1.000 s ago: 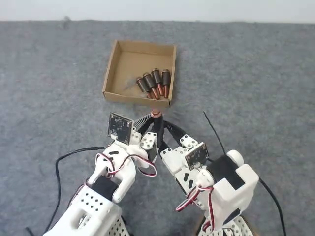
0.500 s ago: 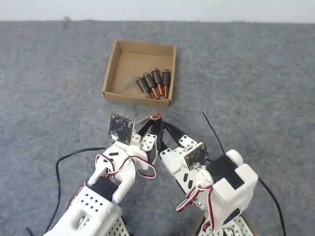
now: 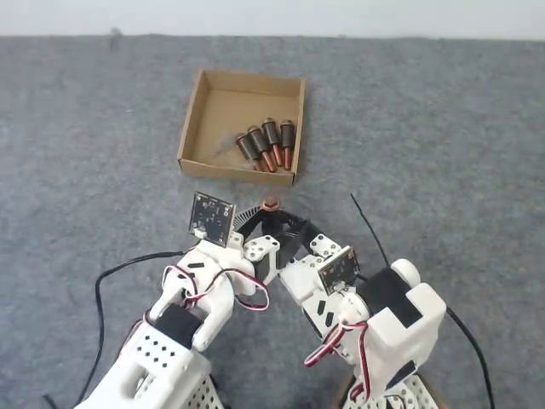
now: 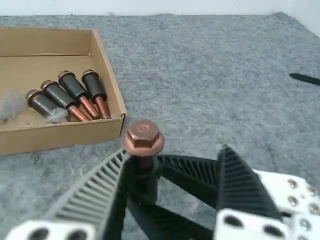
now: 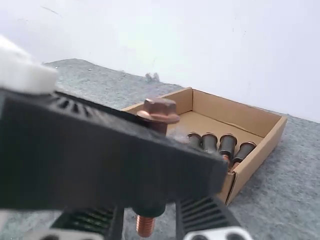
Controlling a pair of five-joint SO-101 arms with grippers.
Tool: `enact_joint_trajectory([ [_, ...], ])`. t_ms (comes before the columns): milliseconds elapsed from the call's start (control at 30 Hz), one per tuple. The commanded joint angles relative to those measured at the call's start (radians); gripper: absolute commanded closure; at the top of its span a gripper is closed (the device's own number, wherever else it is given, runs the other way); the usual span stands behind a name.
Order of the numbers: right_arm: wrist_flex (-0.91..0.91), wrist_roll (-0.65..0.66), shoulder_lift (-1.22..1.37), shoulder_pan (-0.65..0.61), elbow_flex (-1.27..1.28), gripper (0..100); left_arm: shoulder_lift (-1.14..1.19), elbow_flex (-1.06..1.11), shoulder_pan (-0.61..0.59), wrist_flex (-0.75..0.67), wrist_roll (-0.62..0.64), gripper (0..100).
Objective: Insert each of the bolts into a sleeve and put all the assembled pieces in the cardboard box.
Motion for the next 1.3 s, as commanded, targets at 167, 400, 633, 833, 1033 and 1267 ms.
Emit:
enact_joint_trajectory([
  [167,-0.007,0.009,-0.010,0.021,0.025,99.2,0.009,-0.024,-0.040,0.026,0.005,73],
  [400,-0.007,0.009,-0.012,0.021,0.025,99.2,0.009,-0.031,-0.155,0.029,-0.018,73],
  [633,-0.007,0.011,-0.012,0.021,0.021,99.2,0.009,-0.035,-0.127,0.071,-0.026,73],
  [833,-0.007,0.011,-0.010,0.021,0.021,99.2,0.009,-0.056,-0.034,0.075,-0.025,73],
  [1033,-0.007,0.011,-0.010,0.021,0.021,99.2,0.009,-0.062,0.063,0.074,-0.025,73],
  [1267,-0.007,0.011,-0.012,0.021,0.021,99.2,0.008,-0.094,0.058,0.097,-0.025,73],
])
